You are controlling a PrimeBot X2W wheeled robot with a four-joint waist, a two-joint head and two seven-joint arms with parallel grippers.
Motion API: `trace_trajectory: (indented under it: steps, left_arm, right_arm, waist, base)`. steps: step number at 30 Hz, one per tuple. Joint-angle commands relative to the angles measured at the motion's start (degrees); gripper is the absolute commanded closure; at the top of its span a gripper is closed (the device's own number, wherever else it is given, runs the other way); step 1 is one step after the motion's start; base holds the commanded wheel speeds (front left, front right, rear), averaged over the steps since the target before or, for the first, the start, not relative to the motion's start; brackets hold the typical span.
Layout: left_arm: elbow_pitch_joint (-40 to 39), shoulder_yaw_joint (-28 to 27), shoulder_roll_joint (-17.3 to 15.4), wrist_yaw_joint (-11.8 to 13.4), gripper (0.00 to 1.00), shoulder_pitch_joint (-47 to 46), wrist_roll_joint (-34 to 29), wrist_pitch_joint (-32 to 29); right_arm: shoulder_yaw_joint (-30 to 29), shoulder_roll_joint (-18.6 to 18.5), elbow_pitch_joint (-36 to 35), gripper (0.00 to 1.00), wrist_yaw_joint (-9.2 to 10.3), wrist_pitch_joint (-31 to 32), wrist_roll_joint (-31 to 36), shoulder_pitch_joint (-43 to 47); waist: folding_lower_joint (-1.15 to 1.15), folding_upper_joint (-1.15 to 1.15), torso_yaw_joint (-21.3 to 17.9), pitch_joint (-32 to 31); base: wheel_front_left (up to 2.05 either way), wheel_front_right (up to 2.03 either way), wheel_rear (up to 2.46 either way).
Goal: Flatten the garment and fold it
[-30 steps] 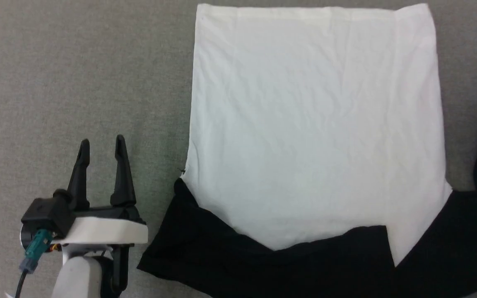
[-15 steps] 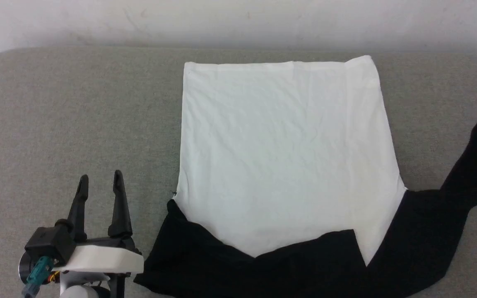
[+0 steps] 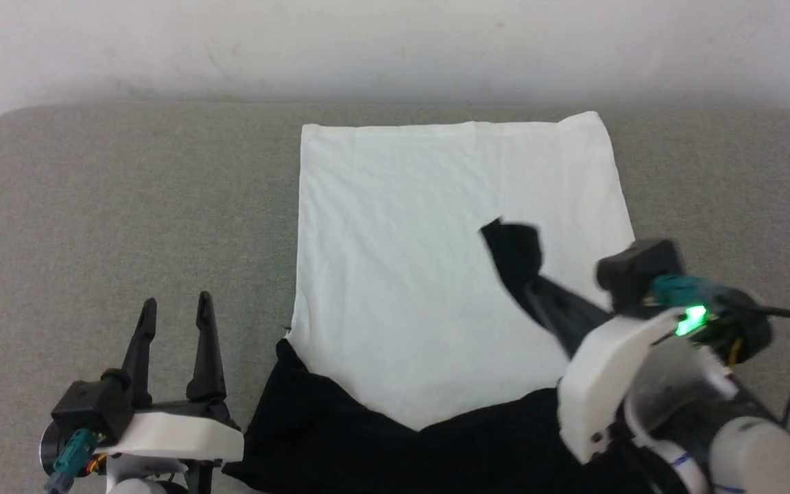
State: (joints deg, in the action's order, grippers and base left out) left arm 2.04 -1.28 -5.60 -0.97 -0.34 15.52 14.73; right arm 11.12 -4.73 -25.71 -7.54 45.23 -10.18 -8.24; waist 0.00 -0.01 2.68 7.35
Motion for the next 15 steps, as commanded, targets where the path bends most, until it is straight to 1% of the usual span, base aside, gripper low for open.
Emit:
trace_trajectory:
  steps: [1, 4, 9, 12, 15]
  left_arm:
    - [0.3, 0.2, 0.2, -0.4, 0.0, -0.1, -0.4, 0.3]
    - [0.4, 0.3, 0.4, -0.5, 0.0, -0.1, -0.3, 0.3]
    - [0.8, 0.5, 0.7, -0.8, 0.0, -0.3, -0.2, 0.3]
    - [1.1, 0.5, 0.8, -0.9, 0.0, -0.4, -0.1, 0.3]
    - [1.2, 0.3, 0.9, -0.9, 0.0, -0.3, -0.1, 0.3]
  right_arm:
    - [2.6, 0.3, 2.2, 1.0, 0.05, -0.7, -0.6, 0.9]
    - [8.4, 1.0, 8.3, 1.0, 0.05, -2.4, -2.4, 1.7]
    - [15.6, 1.6, 19.3, 1.0, 0.05, -5.4, -3.7, 2.5]
    - [18.0, 1.8, 24.7, 1.0, 0.05, -6.4, -4.6, 2.9]
    - [19.0, 1.8, 28.0, 1.0, 0.05, -6.5, -5.3, 3.1]
  waist:
    - [0.0, 0.01, 0.4, 0.1]
    - [0.0, 0.01, 0.9, 0.3]
    - [0.0, 0.01, 1.5, 0.5]
    - [0.0, 0.01, 1.8, 0.5]
    - [0.0, 0.01, 1.7, 0.5]
  base:
    - [0.0, 0.0, 0.0]
    - [0.0, 0.0, 0.0]
    - [0.0, 0.0, 0.0]
    - [0.0, 0.0, 0.0]
    - [0.0, 0.0, 0.0]
